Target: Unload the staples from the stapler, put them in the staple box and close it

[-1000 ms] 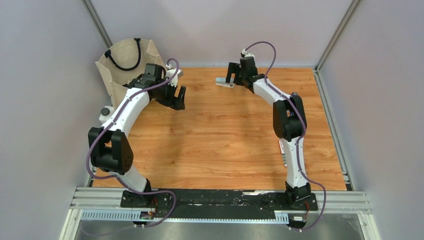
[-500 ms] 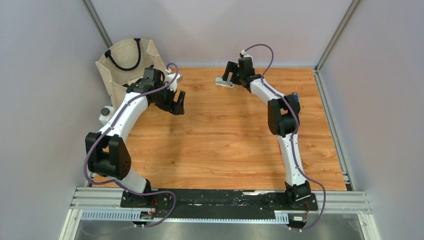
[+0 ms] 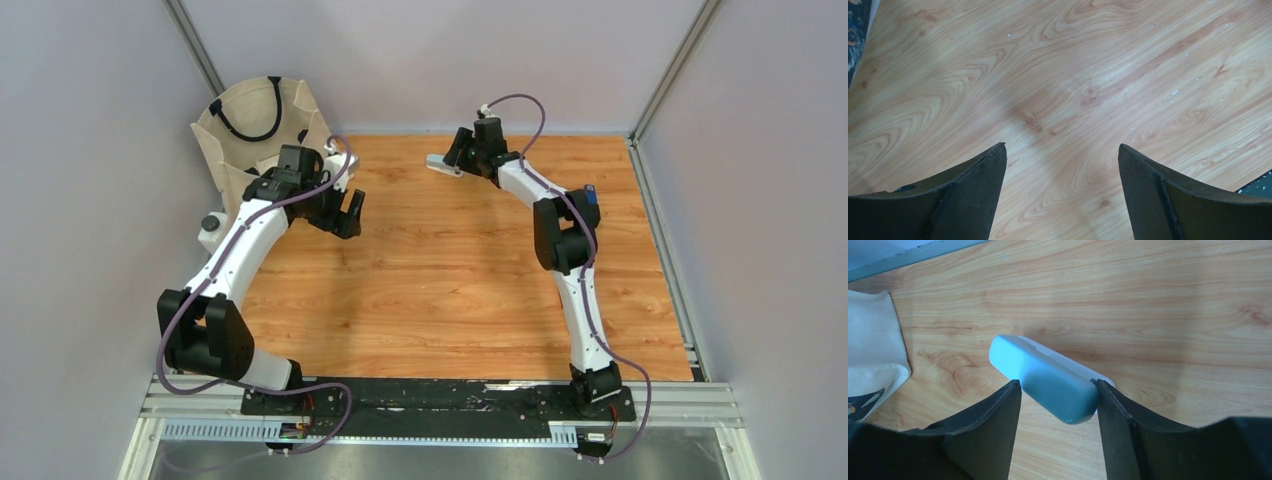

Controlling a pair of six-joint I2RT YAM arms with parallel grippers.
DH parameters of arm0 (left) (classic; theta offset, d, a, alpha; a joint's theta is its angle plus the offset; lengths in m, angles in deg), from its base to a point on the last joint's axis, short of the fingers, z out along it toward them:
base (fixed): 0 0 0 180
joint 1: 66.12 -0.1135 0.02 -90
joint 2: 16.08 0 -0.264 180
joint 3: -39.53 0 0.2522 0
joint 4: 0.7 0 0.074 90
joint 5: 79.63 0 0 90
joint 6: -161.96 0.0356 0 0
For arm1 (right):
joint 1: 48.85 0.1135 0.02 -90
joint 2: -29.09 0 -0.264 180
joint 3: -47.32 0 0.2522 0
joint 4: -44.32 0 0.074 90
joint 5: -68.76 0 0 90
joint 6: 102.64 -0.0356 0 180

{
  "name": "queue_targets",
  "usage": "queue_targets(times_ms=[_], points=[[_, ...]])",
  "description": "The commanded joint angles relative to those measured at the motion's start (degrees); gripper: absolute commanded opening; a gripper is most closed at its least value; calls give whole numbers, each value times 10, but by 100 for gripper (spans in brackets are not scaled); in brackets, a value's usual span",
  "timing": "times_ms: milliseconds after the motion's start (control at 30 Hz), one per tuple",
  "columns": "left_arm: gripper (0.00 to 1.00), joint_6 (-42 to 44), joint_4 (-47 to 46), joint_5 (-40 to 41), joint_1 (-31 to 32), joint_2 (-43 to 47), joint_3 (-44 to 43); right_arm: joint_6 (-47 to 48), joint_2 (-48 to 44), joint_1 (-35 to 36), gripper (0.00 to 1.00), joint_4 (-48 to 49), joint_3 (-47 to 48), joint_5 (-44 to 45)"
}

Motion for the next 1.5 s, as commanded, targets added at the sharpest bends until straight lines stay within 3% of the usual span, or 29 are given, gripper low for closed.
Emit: queue_targets(times_ms=[0,233,467,533,567,600,700,800,1033,1467], points=[[90,22,-6,24,0,35,17,-47,-37,9,57,34,-37,-22],[90,24,-4,36,0,65,42,-117,-127,33,47,66,-166,-42],[90,28,15,45,0,127,64,-121,-244,122,38,101,-324,5],[90,34,20,46,-1,151,77,-104,-268,147,40,95,-348,32],[90,34,21,48,-2,165,83,-88,-271,152,45,69,-340,53],[90,34,23,49,-3,177,88,-73,-273,155,58,38,-322,87],[90,38,27,52,-3,201,95,0,-272,154,76,-46,-260,155],[90,36,27,52,-4,206,94,79,-250,150,88,-105,-184,209],[90,35,23,46,-5,179,85,172,-170,115,93,-126,-81,225],[91,29,19,31,-5,154,70,202,-70,78,91,-53,-30,153]])
